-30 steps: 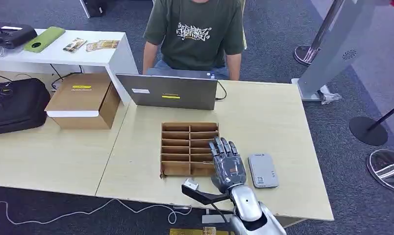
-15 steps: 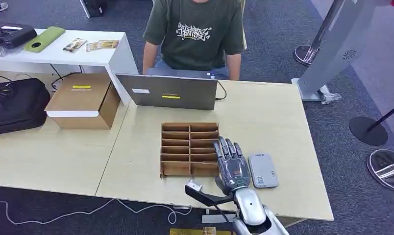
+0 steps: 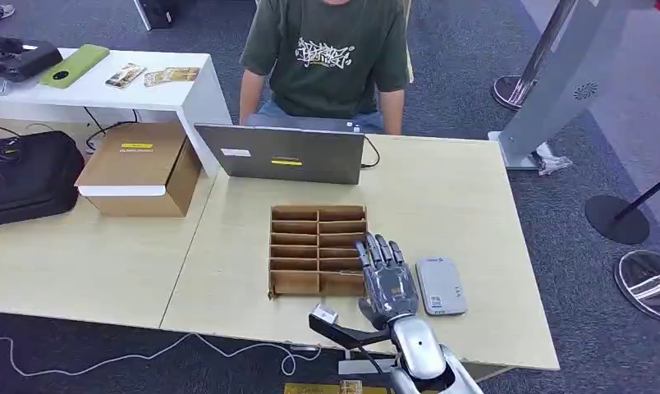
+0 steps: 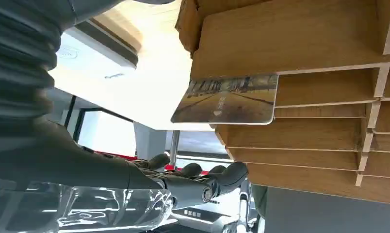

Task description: Pass the card to the sensor for recognition and then transmit it.

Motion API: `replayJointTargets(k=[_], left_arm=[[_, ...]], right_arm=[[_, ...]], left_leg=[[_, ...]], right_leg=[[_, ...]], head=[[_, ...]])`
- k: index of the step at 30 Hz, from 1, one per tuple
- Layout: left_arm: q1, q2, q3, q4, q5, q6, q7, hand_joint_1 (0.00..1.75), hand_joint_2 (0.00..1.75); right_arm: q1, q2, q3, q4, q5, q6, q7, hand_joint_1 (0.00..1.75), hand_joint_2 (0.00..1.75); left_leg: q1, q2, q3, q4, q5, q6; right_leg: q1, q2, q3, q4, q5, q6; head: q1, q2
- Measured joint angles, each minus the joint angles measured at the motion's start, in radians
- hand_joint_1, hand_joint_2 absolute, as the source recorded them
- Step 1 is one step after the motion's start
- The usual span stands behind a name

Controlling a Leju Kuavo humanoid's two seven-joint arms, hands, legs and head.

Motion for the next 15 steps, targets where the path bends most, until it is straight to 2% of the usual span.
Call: replayJointTargets(k=[15], left_arm=[[0.0, 0.0, 0.001, 0.0, -0.016, 0.001, 0.0, 0.0, 0.0]], right_arm=[[-0.018, 0.008, -0.002, 0.038, -0.008, -0.002, 0.001, 0.0, 1.75]], left_leg=[[0.0, 0.0, 0.0, 0.0, 0.0, 0.0]], right_leg=[[0.0, 0.0, 0.0, 0.0, 0.0, 0.0]], head=[[0.0, 0.0]])
